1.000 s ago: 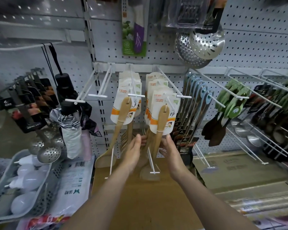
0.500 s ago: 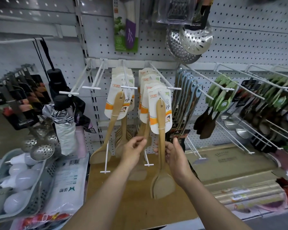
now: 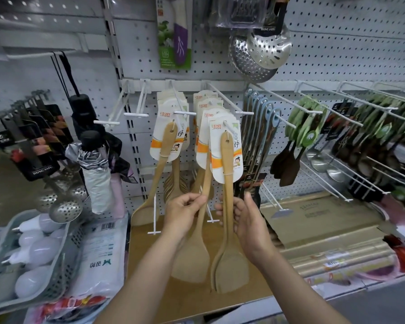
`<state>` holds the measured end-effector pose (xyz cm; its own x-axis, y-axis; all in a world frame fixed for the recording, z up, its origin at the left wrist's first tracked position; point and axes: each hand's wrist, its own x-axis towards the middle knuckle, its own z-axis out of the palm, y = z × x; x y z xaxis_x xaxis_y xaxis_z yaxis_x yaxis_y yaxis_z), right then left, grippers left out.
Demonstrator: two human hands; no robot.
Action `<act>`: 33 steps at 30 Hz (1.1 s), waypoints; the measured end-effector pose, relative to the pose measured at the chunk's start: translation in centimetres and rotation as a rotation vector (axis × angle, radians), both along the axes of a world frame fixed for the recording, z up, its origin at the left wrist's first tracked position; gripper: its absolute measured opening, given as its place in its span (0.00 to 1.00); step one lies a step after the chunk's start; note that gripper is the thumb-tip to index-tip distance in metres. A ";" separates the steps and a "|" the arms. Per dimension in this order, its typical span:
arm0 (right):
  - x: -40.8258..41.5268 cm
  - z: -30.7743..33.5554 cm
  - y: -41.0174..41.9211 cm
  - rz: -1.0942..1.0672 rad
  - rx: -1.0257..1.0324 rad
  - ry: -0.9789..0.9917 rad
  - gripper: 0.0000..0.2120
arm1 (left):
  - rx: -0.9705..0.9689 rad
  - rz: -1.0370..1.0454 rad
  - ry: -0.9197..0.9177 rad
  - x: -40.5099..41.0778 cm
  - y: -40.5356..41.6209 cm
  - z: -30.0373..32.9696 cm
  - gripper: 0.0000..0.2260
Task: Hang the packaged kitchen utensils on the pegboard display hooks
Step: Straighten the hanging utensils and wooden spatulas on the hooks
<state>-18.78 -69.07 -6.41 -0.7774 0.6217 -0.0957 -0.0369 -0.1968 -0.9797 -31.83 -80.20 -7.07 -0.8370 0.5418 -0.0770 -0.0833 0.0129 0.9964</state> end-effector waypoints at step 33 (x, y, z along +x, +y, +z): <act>1.1 -1.1 -1.7 -0.026 -0.003 -0.156 0.24 | -0.044 0.054 -0.015 0.4 0.8 -1.3 0.14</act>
